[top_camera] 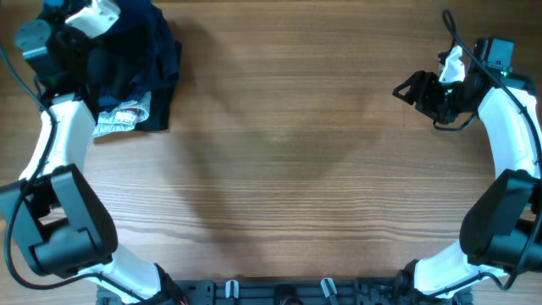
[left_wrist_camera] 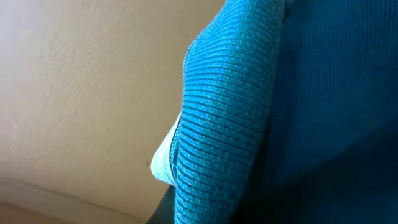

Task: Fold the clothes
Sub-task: 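Carry the bundle leftward to the clothes stack at upper left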

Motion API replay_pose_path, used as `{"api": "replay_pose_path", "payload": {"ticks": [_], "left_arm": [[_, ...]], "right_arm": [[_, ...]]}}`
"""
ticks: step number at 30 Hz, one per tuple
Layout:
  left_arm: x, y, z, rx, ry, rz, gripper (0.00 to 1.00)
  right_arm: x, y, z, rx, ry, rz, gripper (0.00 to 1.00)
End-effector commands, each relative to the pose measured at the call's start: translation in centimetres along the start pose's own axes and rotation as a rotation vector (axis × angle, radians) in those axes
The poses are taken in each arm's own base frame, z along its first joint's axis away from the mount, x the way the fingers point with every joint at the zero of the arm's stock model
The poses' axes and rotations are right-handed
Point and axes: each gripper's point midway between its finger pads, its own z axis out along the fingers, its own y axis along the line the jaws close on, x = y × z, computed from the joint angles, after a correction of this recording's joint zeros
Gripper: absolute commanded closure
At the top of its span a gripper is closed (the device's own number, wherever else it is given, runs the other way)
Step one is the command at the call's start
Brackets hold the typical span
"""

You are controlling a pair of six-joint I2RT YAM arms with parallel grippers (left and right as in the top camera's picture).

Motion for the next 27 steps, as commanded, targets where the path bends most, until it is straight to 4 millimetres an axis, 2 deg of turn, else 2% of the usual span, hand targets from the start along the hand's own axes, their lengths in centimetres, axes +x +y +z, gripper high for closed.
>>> {"api": "replay_pose_path", "payload": {"ticks": [1,3,5,8,10,13,16,19,20,22,23,24,27], "left_arm": [[-1.2,5.0,-1.5,-0.106,-0.058,-0.103,0.96],[0.0,4.9,-1.6,-0.093,-0.029,-0.222,0.96],[1.8,3.4,-1.6,-0.036,0.036,-0.326,0.96],[4.3,-0.1,-2.1,0.093,0.156,-0.392,0.96],[5.3,-2.3,-2.6,0.168,0.218,-0.418,0.96],[6.9,-5.9,-4.1,0.3,0.327,-0.464,0.96],[8.3,-9.9,-6.5,0.451,0.451,-0.513,0.96],[9.0,-12.5,-8.8,0.564,0.543,-0.549,0.96],[9.0,-12.8,-9.0,0.574,0.552,-0.552,0.93],[9.0,-12.9,-9.0,0.577,0.556,-0.557,0.79],[9.0,-12.8,-9.0,0.576,0.553,-0.556,0.56],[8.9,-12.7,-8.9,0.567,0.554,-0.568,0.0],[8.0,-11.3,-8.5,0.505,0.543,-0.68,0.0]], "right_arm": [[-0.6,0.9,-0.1,-0.034,-0.013,0.012,0.29],[-0.6,0.8,-0.1,-0.033,-0.011,0.012,0.29],[-0.6,0.8,-0.1,-0.033,-0.011,0.012,0.29],[-0.8,0.9,-0.1,-0.034,-0.018,0.006,0.29],[-1.0,0.9,-0.1,-0.036,-0.026,0.002,0.29],[-1.1,0.9,-0.1,-0.037,-0.031,0.002,0.29],[-1.1,0.9,-0.1,-0.037,-0.033,0.0,0.29],[-1.3,1.0,-0.1,-0.038,-0.038,-0.003,0.29],[-1.3,1.0,-0.1,-0.038,-0.039,-0.003,0.29],[-1.3,1.0,-0.1,-0.038,-0.039,-0.004,0.29],[-1.3,1.0,-0.1,-0.039,-0.039,-0.004,0.29],[-1.3,1.0,-0.1,-0.039,-0.039,-0.003,0.29],[-1.3,1.0,-0.1,-0.039,-0.04,-0.004,0.29]]}}
